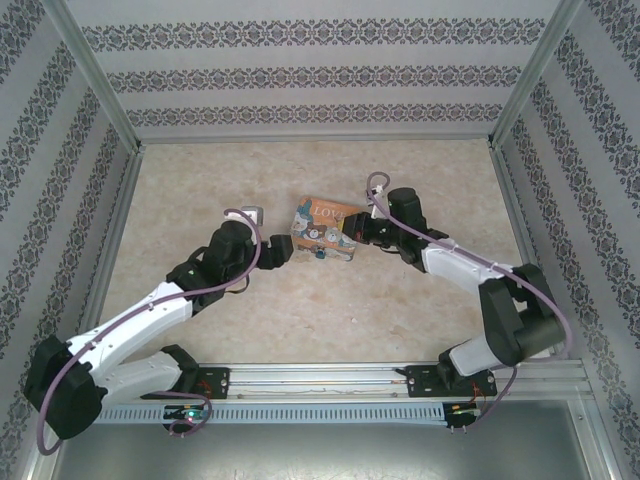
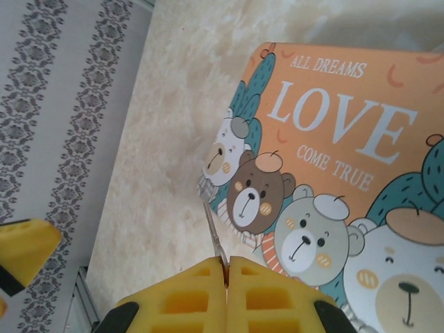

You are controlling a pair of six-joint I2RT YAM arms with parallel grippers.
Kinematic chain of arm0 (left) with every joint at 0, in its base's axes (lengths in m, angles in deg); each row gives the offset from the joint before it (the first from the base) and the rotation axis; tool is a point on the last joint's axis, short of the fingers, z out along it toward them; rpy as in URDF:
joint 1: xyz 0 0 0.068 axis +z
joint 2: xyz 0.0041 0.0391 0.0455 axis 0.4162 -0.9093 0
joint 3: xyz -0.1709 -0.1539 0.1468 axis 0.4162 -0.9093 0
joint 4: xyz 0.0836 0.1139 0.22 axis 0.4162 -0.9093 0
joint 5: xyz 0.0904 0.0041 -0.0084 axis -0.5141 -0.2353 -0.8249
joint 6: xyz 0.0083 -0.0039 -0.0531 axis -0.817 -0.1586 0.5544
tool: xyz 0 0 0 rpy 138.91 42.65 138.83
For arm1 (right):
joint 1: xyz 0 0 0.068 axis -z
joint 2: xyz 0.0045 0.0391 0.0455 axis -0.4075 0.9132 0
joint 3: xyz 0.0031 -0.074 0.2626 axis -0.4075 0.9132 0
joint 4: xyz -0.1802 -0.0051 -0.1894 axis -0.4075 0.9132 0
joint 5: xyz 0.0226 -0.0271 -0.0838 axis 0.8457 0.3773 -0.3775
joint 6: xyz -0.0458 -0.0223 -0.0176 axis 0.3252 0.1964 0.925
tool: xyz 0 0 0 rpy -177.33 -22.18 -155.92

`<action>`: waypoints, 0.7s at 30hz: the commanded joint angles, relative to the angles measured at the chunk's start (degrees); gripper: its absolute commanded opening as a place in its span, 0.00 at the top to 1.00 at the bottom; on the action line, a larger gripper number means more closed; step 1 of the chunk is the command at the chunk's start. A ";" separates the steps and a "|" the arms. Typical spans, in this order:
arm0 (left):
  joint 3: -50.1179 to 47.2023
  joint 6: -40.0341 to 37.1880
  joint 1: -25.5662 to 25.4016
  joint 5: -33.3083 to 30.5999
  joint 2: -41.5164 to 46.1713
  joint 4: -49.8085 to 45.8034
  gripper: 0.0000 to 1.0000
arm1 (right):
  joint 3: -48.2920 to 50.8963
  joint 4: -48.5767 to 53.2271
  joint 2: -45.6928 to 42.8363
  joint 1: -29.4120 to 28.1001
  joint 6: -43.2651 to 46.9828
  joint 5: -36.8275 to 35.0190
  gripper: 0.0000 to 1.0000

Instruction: Unlock the padlock with the key

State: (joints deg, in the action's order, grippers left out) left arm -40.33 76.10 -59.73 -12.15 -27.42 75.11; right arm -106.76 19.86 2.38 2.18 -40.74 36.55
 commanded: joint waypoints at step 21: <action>-3.19 9.52 0.66 9.04 -8.40 13.92 0.21 | -8.61 -6.65 15.39 -1.51 -0.26 3.30 1.00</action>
State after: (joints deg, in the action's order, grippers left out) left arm -42.54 84.04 -59.73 -5.03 -35.00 84.90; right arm -113.55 16.19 16.30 1.28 -40.76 38.10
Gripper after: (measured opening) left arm 0.792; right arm 0.048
